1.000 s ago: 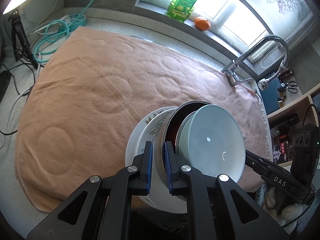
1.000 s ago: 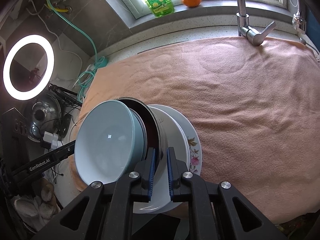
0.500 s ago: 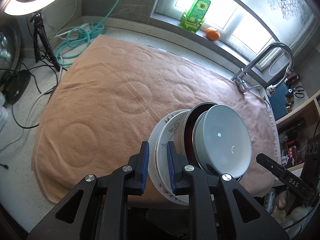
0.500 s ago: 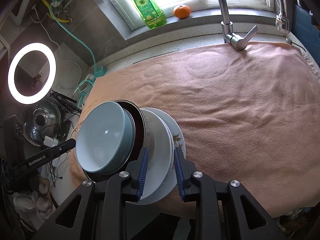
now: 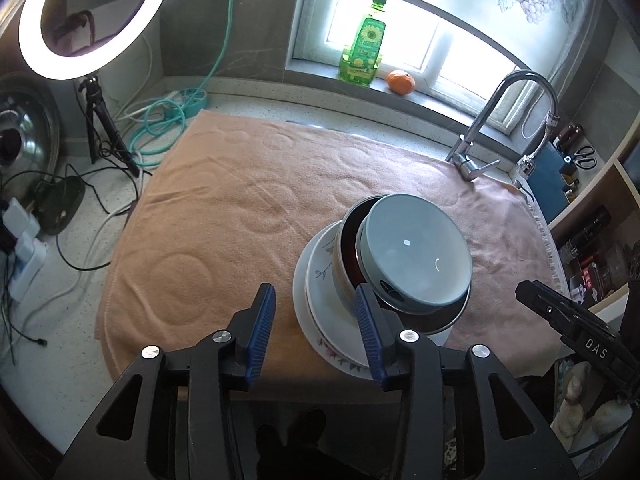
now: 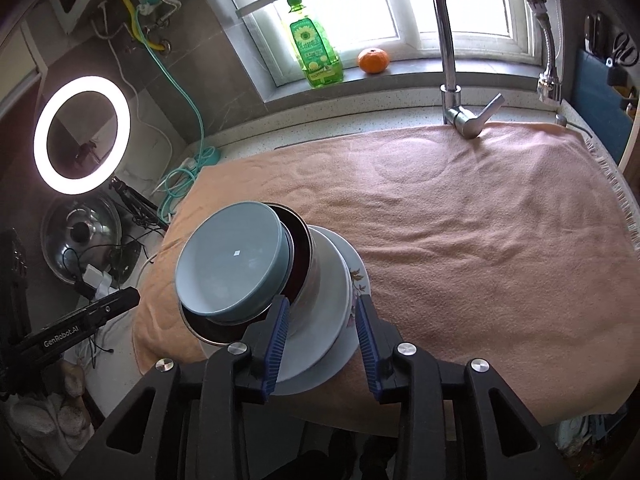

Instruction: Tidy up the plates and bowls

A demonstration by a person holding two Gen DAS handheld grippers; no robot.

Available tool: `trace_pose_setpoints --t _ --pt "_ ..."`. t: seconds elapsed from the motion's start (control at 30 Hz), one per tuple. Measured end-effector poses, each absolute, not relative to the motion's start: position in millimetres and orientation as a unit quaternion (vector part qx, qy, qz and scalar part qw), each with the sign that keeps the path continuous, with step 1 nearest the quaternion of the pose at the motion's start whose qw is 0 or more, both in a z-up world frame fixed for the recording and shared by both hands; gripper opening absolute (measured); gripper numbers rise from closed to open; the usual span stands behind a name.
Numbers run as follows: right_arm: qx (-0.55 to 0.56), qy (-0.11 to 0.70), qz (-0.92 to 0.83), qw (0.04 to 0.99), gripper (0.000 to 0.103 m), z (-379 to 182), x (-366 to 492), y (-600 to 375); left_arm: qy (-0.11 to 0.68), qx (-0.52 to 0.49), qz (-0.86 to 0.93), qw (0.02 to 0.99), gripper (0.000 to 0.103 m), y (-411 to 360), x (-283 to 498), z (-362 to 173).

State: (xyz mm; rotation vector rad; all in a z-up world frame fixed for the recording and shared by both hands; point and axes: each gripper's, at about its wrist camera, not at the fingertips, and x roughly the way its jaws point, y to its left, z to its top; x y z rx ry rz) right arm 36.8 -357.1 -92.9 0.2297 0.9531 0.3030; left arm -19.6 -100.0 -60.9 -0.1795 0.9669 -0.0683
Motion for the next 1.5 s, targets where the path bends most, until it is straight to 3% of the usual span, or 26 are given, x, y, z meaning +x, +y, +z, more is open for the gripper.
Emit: trace_pose_setpoints --t 0.13,0.2,0.3,0.4,0.63,0.77,1.5 --pt "0.1 0.433 0.132 0.886 0.046 -79.2 21.9 -348.7 0.452 -0.069 -0.043 0.888 0.054 -101.1 -30.6 -50.4" --pt "0.095 0.428 0.123 0.89 0.055 -74.5 14.3 -342.8 0.448 -0.06 -0.047 0.891 0.06 -101.2 -37.2 -46.1" --pt "0.097 0.422 0.121 0.893 0.06 -69.7 3.2 -335.3 0.442 -0.046 -0.043 0.895 0.065 -100.3 -45.3 -42.9" --pt "0.092 0.416 0.115 0.897 0.072 -67.0 -5.5 -327.6 0.446 -0.041 -0.043 0.893 0.067 -98.4 -48.9 -42.7" --pt "0.09 0.408 0.102 0.903 0.075 -63.1 -13.1 -322.5 0.441 -0.033 -0.046 0.896 0.067 -98.9 -52.5 -37.9" --pt "0.094 0.407 0.098 0.903 0.076 -61.2 -12.0 -324.1 0.435 -0.038 -0.048 0.898 0.073 -97.0 -52.1 -34.1" --pt "0.086 0.393 0.096 0.91 0.076 -50.2 -4.9 -328.5 0.417 -0.035 -0.056 0.907 0.073 -108.8 -44.3 -21.4"
